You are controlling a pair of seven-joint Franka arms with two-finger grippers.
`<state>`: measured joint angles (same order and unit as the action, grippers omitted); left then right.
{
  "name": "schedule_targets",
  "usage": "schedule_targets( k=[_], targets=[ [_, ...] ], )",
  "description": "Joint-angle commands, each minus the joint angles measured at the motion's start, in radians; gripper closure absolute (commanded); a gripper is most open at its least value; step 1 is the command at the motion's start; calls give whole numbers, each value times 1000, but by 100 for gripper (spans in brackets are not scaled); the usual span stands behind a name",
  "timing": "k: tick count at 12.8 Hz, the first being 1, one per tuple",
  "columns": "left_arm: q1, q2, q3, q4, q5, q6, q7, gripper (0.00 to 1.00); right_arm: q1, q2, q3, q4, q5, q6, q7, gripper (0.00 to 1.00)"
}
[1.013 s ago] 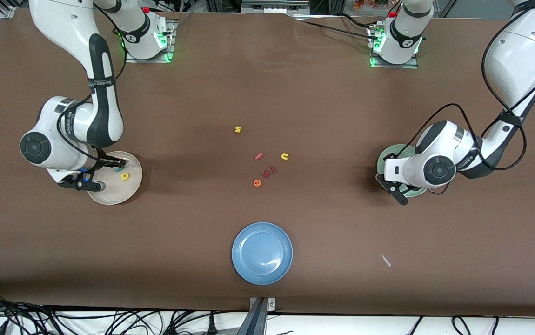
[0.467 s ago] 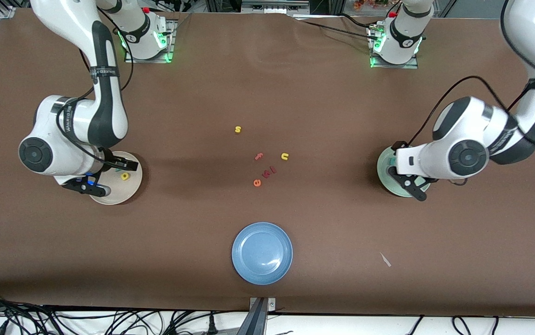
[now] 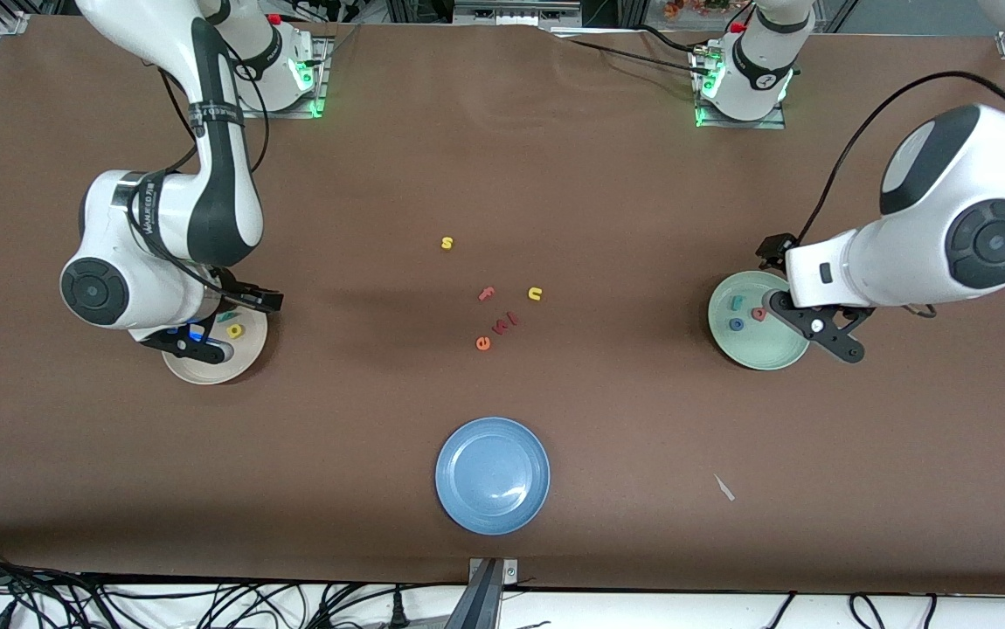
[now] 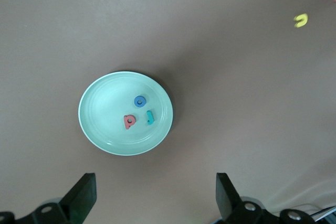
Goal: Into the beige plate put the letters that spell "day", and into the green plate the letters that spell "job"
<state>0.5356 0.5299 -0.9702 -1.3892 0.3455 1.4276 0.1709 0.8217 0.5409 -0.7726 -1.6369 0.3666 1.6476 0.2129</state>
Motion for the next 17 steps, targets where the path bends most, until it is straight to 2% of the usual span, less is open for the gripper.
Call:
schedule_targets(
  k=[1, 2, 4, 5, 6, 8, 9, 10, 12, 13, 14, 17],
  targets=[
    [-8, -8, 5, 65, -26, -30, -11, 0, 10, -4, -8, 69, -5, -84, 16, 0],
    [-29, -14, 17, 76, -29, -30, -7, 0, 7, -24, -4, 69, -11, -89, 25, 0],
    [-109, -63, 146, 117, -31, -7, -2, 0, -16, -61, 31, 65, -35, -86, 48, 0],
    [-132, -76, 186, 125, -31, 2, -4, 0, -59, -81, 82, 65, -58, -88, 51, 0],
    [-146, -88, 221, 131, -31, 11, -8, 0, -120, -107, 158, 63, -95, -86, 60, 0],
    [-244, -146, 350, 130, -36, 39, -19, 0, -261, -162, 335, 60, -185, -83, 78, 0],
    [-297, -174, 425, 124, -72, 62, -40, 0, -301, -182, 373, 54, -196, -80, 77, 0],
    [-334, -192, 518, 115, -139, 98, -79, 0, -346, -202, 406, 52, -199, -77, 71, 0],
    [-405, -244, 690, 69, -331, 140, -148, 0, -456, -255, 511, 26, -204, -59, 74, 0],
    [-419, -277, 737, 30, -388, 142, -193, 0, -495, -284, 541, 3, -204, -40, 68, 0],
    [-421, -306, 748, 4, -394, 142, -235, 0, -518, -311, 562, -17, -210, -25, 62, 0],
    [-436, -445, 752, -150, -326, 169, -286, 0, -608, -389, 621, -41, -296, -22, -77, 0]
  ],
)
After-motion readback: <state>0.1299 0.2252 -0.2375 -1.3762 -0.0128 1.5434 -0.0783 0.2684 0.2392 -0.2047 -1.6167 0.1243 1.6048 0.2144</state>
